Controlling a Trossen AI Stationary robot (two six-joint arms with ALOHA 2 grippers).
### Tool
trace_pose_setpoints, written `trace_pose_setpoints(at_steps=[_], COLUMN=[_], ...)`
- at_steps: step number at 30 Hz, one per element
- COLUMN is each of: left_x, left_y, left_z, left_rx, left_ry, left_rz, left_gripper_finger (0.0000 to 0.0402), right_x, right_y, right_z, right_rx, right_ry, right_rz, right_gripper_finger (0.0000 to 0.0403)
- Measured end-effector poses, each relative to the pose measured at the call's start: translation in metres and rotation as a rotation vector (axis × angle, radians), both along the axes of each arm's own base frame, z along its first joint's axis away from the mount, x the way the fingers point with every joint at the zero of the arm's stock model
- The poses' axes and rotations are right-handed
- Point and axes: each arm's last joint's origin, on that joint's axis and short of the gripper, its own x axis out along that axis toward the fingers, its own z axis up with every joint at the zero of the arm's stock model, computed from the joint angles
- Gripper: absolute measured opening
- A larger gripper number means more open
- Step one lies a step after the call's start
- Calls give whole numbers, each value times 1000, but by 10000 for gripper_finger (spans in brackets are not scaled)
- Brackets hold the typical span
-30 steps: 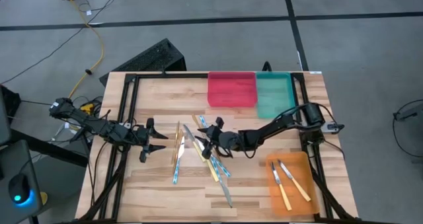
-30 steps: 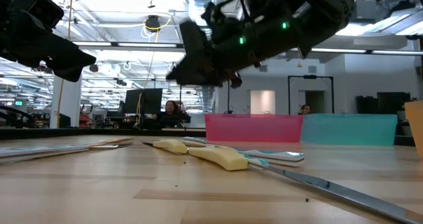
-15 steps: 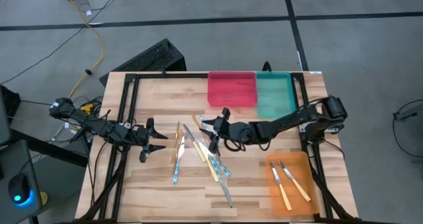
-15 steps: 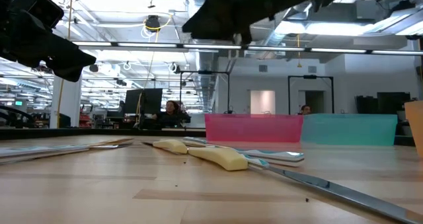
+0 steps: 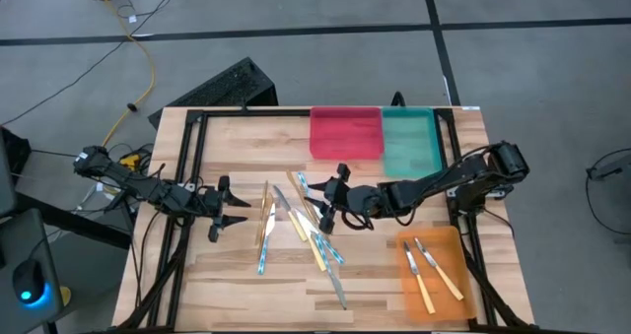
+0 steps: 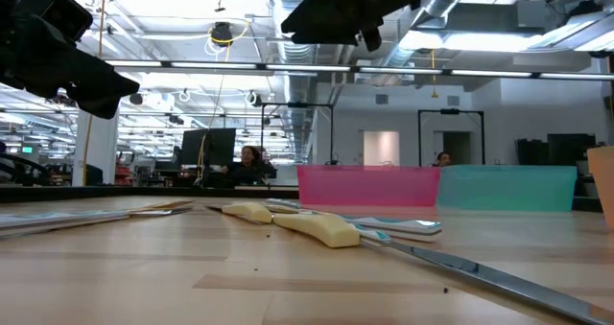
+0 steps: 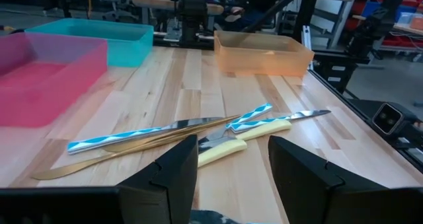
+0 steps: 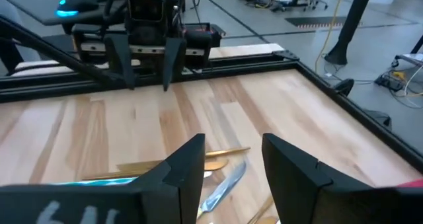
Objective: Sort silverware by color (type)
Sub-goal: Put the blue knife into the blue bin
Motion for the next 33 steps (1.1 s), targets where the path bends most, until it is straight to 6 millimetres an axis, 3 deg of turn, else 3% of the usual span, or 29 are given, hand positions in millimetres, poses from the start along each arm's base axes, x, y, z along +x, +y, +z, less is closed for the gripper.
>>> trace_pose_setpoints(at_steps=[19, 33], left_x=[0, 0], left_y=[0, 0], left_z=[0, 0], left_rx=[67, 44], left_ry=[-4, -2], left_rz=[-14, -16], left_gripper_finger=[169, 169], right_x=[-14, -12], right_y=[18, 21], right_z=[-24, -27], right_rx=[156, 229], right_ry=[176, 150], right_rz=[-61, -85], right_gripper_finger=[175, 175])
